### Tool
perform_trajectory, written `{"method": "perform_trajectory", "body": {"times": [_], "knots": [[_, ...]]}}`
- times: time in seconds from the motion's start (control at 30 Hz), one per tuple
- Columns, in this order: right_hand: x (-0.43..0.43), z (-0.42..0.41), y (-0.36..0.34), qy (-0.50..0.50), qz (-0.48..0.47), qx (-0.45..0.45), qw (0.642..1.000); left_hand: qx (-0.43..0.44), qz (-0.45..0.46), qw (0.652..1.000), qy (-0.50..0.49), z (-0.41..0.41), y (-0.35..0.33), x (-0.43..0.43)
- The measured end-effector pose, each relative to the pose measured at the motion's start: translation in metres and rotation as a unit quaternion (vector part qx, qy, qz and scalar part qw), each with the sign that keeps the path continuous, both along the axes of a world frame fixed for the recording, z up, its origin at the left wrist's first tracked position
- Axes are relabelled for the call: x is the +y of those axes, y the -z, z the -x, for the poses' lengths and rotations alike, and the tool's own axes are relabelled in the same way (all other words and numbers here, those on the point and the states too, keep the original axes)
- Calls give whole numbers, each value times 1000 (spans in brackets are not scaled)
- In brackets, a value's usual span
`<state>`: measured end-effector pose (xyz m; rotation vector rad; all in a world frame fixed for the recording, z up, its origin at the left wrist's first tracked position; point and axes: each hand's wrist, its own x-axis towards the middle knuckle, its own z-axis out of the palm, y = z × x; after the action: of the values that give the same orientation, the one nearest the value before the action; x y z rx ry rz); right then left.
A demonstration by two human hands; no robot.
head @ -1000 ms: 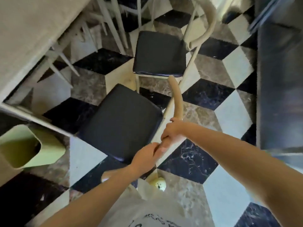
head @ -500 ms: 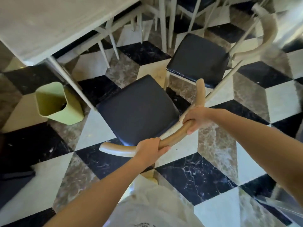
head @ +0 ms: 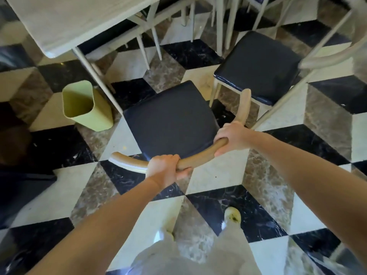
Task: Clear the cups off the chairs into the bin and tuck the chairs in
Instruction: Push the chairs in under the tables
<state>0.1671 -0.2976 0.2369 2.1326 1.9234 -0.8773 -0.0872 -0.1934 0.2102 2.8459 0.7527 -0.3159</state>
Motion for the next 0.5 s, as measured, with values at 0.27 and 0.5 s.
{"method": "perform_trajectory", "body": {"times": [0.27, 0.5], "knots": [[-11, -25, 18, -115, -97, 31, 988, -77, -70, 994, -15, 4, 15, -4], [0, -78, 28, -162, -118, 16, 979, -25, -58, 997, -40, 5, 11, -4]]}}
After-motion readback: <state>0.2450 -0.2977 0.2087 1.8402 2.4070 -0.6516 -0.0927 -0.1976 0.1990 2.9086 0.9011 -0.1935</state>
